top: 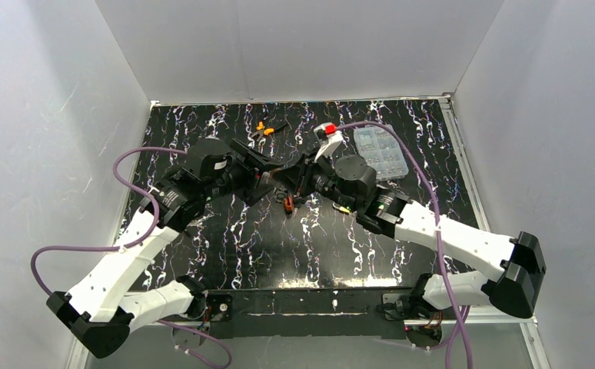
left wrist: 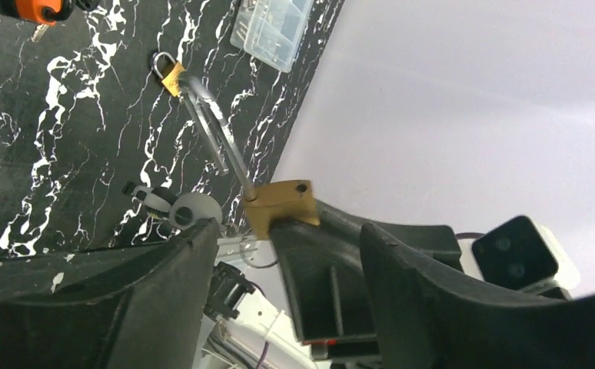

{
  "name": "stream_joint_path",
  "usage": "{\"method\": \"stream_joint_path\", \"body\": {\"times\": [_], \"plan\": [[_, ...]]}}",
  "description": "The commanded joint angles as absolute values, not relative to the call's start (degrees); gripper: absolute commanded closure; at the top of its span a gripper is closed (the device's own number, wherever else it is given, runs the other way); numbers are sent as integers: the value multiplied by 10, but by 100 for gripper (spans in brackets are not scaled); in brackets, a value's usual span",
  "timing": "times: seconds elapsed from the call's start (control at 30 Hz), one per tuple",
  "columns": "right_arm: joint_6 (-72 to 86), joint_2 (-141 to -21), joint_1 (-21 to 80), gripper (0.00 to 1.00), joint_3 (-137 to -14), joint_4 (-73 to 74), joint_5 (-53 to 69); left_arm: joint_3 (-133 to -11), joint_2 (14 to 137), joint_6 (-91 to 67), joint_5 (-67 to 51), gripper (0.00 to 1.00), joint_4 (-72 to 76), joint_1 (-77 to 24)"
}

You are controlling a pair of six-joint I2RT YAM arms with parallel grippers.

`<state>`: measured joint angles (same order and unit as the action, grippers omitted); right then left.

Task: Lock with the key
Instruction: Lock the lock.

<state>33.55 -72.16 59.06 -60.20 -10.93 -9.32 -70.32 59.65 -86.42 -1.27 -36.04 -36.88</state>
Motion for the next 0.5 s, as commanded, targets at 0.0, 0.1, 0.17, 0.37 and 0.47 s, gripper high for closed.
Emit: {"method": "stream_joint_path", "body": {"times": [0.0,0.1,0.17,0.37,0.47], "plan": [[372,-663,559,99,-612,-122,-75,-718,574,-791,-32,30,-348,-371],[396,-633,528,99,-601,-108,-42,-747,575,-712,-32,28,-354,-370],[420,-616,495,99,-601,-90,4,-774,581,-649,-40,27,-361,-370],[471,-587,392,99,-638,-27,238,-880,615,-400,-134,29,-358,-370],[479,-582,367,99,-672,15,323,-890,607,-301,-188,30,-327,-371]]}}
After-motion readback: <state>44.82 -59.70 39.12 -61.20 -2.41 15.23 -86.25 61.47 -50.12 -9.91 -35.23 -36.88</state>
